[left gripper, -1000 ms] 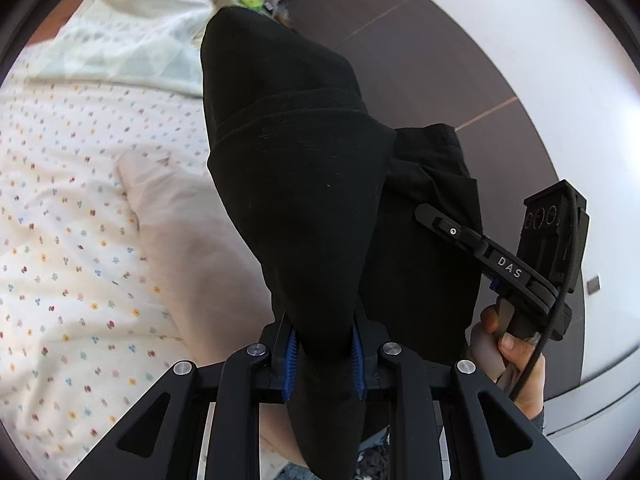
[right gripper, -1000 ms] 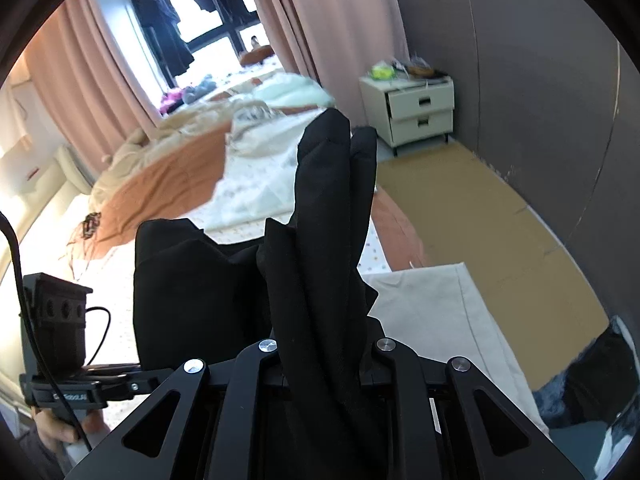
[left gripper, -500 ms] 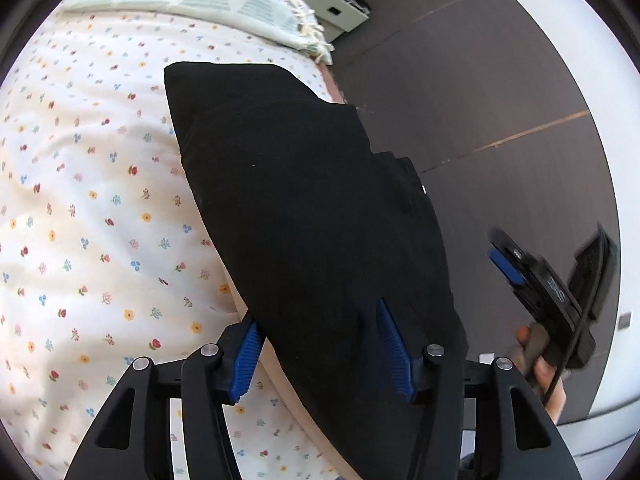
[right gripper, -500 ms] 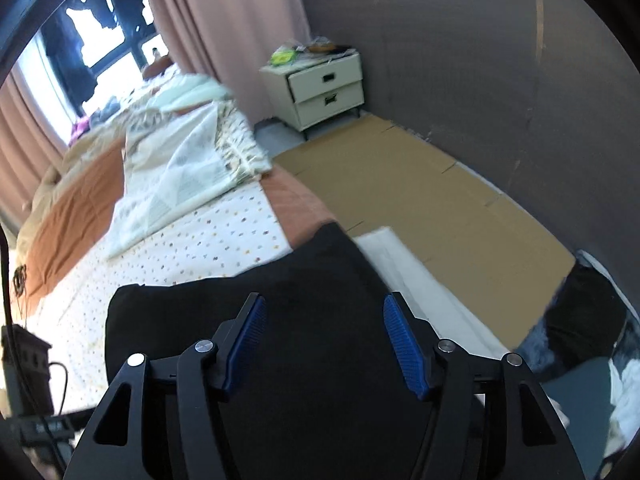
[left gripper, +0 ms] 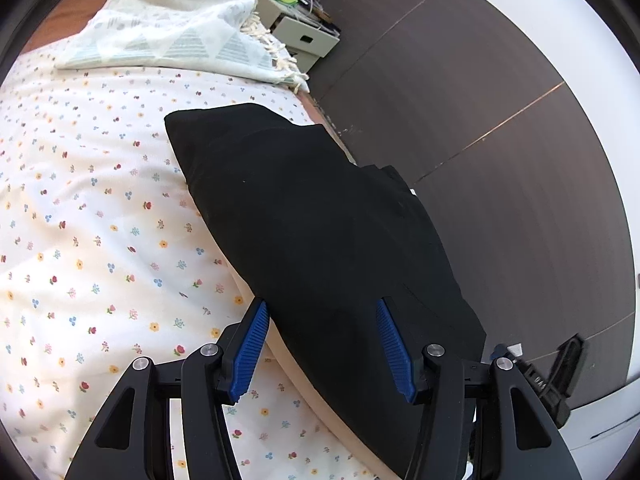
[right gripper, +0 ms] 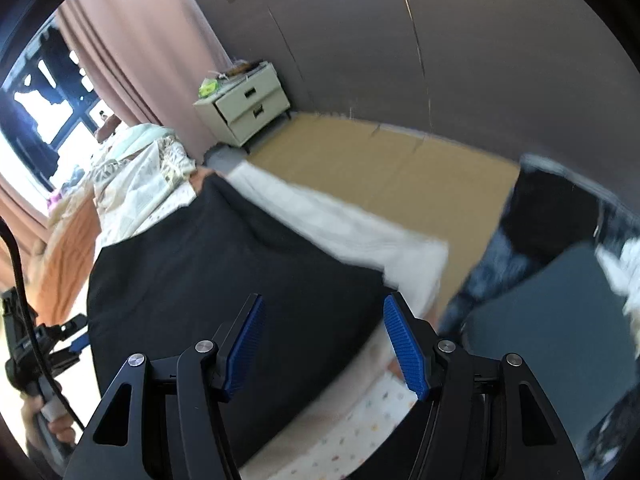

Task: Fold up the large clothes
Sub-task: 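Lower the jacket onto the beige cloth stack with both grippers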

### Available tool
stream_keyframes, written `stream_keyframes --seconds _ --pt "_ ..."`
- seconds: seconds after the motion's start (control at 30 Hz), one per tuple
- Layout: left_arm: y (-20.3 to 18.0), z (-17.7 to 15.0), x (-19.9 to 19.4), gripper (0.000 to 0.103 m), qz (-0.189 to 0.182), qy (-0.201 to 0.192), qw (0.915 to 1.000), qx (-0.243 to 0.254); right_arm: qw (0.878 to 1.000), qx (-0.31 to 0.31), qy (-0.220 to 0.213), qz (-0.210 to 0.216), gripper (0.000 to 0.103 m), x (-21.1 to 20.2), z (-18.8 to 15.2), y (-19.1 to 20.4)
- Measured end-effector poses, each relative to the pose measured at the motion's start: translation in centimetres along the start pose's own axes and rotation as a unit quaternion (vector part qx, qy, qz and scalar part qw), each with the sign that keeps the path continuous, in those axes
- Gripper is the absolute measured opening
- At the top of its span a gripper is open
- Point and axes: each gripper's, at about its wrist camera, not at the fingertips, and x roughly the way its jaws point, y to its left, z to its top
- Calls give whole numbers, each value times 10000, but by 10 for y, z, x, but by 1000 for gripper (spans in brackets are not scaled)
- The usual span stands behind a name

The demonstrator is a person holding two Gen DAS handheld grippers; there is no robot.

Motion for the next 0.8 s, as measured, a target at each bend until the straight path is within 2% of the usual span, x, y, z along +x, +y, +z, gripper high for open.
stream_keyframes --seconds 0.13,0.2,0.23,0.27,0.3,0.33,0.43,0.57,0.73,0.8 --pt "-2 -14 -8 56 6 41 10000 78 9987 49 36 504 61 16 -4 5" --pt "1 -11 -4 56 -40 62 10000 62 9982 83 77 582 60 26 -1 12" --pt "1 -11 -3 56 -50 60 10000 60 9981 132 176 581 53 33 0 13" --pt "1 -10 -1 56 -45 59 10000 62 9977 199 241 603 25 38 1 13" --pt "0 -9 1 56 -34 76 9999 72 9971 274 297 637 4 42 1 13" --pt "-1 -5 7 56 -27 104 9999 93 9976 294 203 597 2 43 2 14" --pt "-5 -7 3 56 -56 137 9996 246 9991 159 -217 317 2 31 2 15" --pt "-6 -9 -5 56 -48 106 9990 432 9981 508 -339 98 2 22 2 -4" --pt "-9 -8 -5 56 111 69 9987 488 9940 855 -8 688 2 27 -8 -15" --pt "-7 -10 -6 56 188 -3 9989 438 9925 876 -27 856 9 27 -11 -14"
